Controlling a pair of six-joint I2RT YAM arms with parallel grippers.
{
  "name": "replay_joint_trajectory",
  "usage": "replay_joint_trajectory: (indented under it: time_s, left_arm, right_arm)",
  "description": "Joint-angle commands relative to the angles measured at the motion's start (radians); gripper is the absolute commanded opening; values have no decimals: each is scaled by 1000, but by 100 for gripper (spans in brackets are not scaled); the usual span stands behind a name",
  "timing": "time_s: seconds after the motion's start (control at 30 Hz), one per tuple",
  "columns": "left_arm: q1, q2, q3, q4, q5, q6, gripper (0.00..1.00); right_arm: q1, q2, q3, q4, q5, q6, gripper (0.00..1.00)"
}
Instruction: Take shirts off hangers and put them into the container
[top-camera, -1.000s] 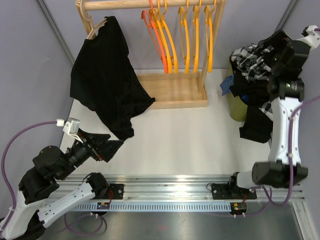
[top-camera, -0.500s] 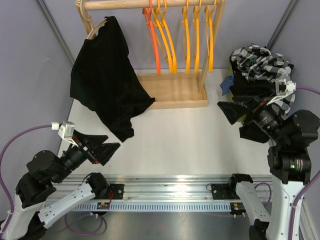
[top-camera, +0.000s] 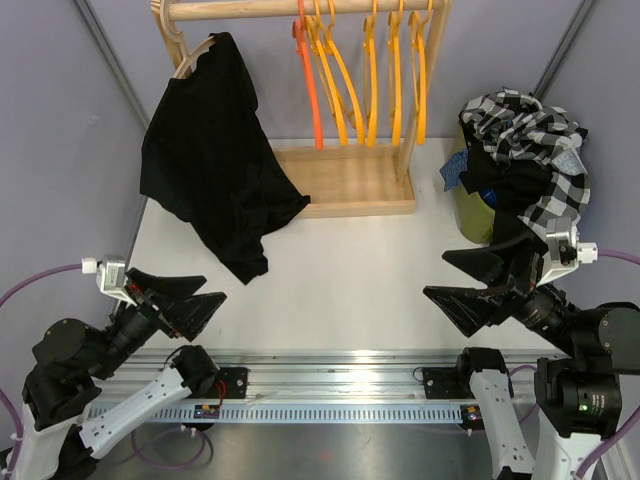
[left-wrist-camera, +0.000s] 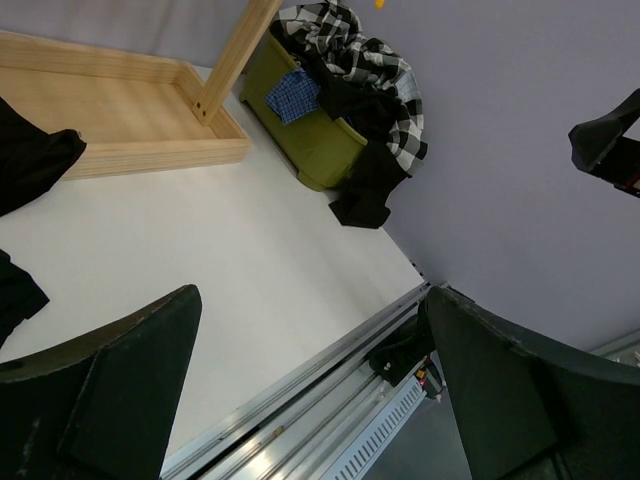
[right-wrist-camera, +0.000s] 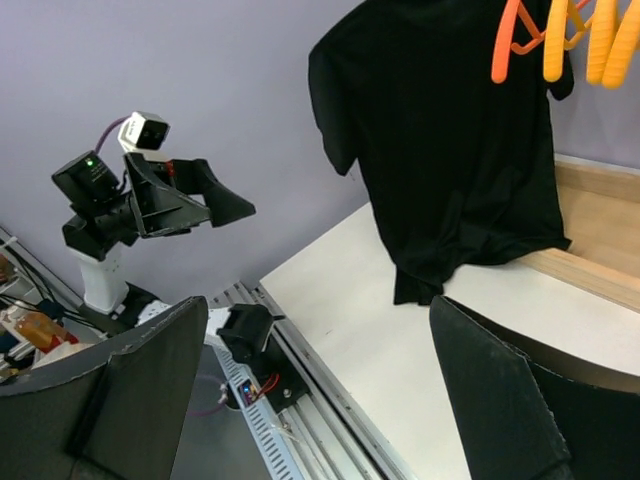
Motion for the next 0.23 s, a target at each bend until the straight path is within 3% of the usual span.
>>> replay_joint_trajectory:
  time_s: [0.0,0.2]
  left_arm:
    - [-2,-4,-5,16,22,-13,99]
    - [-2,14,-16,36,33,-11,99]
  right_arm:
    - [-7,-23,-27,115,-61,141,100]
    - [-7,-27,-50,135,-47,167,100]
